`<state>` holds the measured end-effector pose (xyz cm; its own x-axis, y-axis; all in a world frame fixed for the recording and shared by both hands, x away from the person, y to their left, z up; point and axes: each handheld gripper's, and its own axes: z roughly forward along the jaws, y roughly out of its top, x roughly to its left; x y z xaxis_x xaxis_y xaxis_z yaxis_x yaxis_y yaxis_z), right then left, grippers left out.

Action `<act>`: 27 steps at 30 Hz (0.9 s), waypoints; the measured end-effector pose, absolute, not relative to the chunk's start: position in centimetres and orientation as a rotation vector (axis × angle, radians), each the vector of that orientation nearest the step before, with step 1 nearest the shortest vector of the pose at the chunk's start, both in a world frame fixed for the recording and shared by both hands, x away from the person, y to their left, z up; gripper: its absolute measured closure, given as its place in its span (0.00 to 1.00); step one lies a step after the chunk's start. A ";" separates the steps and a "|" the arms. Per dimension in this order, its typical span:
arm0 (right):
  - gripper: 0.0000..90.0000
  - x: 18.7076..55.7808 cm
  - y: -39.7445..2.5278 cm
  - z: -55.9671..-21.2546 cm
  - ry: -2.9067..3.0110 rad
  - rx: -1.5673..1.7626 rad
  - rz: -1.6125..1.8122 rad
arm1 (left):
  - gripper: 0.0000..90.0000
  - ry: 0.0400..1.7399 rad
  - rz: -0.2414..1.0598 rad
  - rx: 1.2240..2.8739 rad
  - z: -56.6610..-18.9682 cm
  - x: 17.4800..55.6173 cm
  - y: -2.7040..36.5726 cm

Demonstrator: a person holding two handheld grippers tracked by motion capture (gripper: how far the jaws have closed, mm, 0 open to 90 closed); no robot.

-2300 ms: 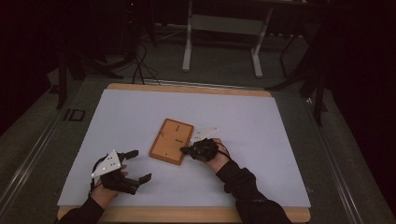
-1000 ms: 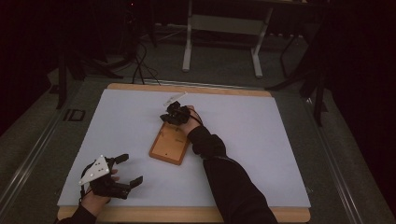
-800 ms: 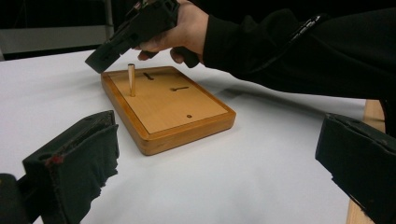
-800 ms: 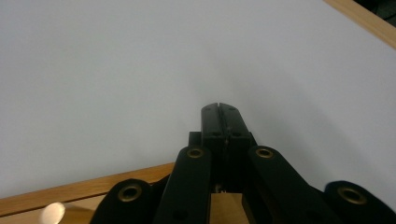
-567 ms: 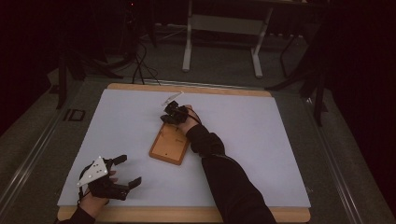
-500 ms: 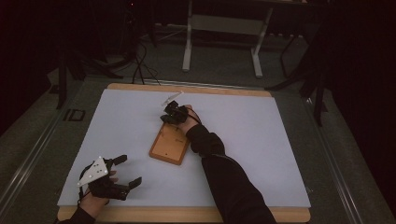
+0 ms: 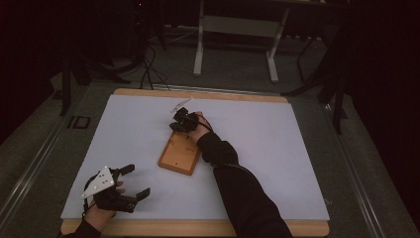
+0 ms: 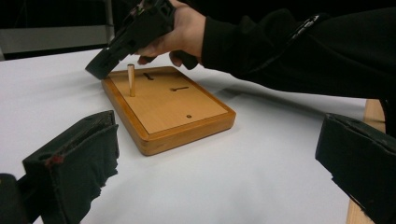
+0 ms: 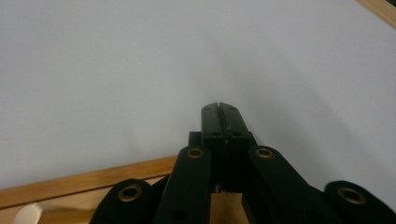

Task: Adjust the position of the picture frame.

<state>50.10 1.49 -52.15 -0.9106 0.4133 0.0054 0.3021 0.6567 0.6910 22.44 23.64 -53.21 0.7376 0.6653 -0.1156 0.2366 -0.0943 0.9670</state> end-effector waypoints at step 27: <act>1.00 49.5 -1.0 -52.3 2.719 0.627 1.061 | 0.00 0.728 0.413 1.674 -53.3 22.7 23.3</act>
<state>49.52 -1.05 -52.31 -0.9001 0.4357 0.0071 0.3253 0.6610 0.6763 22.66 23.29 -53.25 0.7406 0.6619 -0.1156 0.2405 -0.1005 0.9654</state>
